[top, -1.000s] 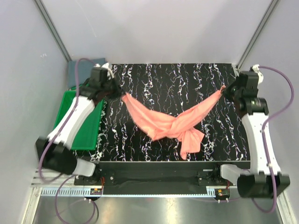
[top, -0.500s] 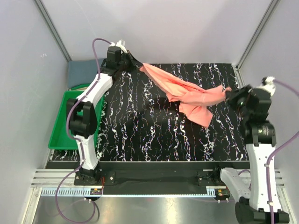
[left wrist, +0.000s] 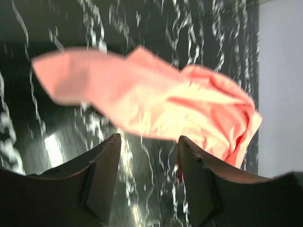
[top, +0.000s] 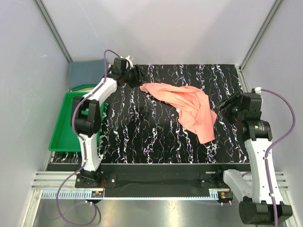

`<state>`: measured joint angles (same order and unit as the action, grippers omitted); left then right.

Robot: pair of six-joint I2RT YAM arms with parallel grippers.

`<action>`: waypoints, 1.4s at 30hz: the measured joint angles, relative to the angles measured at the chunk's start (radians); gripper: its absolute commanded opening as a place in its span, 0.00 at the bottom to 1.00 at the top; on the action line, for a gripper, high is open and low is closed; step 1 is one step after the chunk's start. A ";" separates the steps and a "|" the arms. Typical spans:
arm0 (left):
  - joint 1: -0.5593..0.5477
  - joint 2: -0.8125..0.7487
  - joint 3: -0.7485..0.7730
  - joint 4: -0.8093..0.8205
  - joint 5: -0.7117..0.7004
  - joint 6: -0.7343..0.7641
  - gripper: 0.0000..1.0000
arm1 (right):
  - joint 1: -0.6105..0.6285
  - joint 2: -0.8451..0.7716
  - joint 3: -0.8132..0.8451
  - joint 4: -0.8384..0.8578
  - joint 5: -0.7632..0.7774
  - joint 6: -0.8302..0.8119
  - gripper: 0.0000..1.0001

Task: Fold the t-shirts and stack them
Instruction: Flatten the tshirt out

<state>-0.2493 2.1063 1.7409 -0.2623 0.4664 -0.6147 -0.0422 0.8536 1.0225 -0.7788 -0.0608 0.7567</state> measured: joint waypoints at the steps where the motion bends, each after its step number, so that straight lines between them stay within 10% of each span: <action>1: -0.013 -0.045 -0.047 -0.012 -0.013 0.001 0.57 | 0.000 0.021 0.012 0.010 0.023 -0.001 0.60; 14: -0.518 -0.298 -0.552 0.199 -0.088 -0.173 0.51 | -0.021 0.342 -0.027 0.113 0.061 -0.023 0.52; 36: -0.552 0.007 -0.317 0.150 -0.160 -0.280 0.58 | -0.023 0.233 -0.179 0.191 0.017 0.021 0.55; 42: -0.552 0.074 -0.232 0.097 -0.161 -0.286 0.35 | -0.023 0.221 -0.179 0.193 0.019 0.037 0.56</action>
<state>-0.8013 2.1803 1.5085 -0.1654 0.3050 -0.9005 -0.0654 1.0748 0.8436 -0.5861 -0.0414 0.7937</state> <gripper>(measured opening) 0.462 0.554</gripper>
